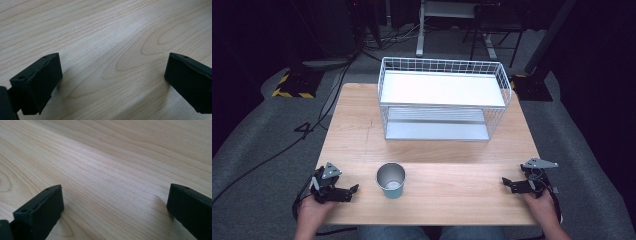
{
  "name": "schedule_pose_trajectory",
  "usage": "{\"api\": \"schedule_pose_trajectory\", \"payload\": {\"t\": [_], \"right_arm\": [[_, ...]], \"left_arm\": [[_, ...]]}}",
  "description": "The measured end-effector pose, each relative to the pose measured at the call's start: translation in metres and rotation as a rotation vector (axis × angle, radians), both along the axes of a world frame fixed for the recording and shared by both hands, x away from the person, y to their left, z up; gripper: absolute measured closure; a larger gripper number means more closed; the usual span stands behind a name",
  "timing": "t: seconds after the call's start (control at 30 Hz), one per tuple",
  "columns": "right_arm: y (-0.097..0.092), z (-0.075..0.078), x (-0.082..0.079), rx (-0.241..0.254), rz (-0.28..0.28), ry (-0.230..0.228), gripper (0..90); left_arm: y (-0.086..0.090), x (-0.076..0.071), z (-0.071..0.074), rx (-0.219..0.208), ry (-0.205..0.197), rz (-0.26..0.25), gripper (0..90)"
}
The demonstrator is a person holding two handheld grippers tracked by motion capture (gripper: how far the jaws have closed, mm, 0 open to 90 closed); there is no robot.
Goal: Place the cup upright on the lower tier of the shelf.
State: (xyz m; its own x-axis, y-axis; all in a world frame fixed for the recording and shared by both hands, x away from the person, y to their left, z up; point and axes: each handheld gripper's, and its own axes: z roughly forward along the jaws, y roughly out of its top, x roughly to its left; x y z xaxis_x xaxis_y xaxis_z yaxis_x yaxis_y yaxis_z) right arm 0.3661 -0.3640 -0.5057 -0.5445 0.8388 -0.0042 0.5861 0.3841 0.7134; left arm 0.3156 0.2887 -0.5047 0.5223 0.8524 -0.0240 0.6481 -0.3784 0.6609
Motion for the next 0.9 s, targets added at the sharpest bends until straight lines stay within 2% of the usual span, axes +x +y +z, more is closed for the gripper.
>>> {"api": "schedule_pose_trajectory", "payload": {"t": [0.27, 0.37, 0.4, 0.5, 0.9], "right_arm": [[0.001, 0.000, 0.000, -0.001, -0.006, 0.000, 1.6], [0.001, 0.000, 0.000, -0.001, -0.008, 0.000, 1.6], [0.001, 0.000, 0.000, -0.002, -0.008, -0.001, 1.6], [0.001, 0.000, 0.000, -0.002, -0.008, 0.000, 1.6], [0.001, 0.000, 0.000, -0.001, -0.010, 0.000, 1.6]], "left_arm": [[0.002, -0.003, 0.002, -0.003, -0.004, 0.031, 9.2], [0.002, -0.003, 0.004, -0.026, -0.001, 0.038, 11.0], [0.003, -0.005, 0.007, -0.035, -0.019, 0.042, 11.6], [0.001, -0.010, 0.015, -0.058, -0.040, 0.042, 12.2], [-0.006, -0.031, 0.039, -0.069, -0.097, 0.031, 14.6]]}}
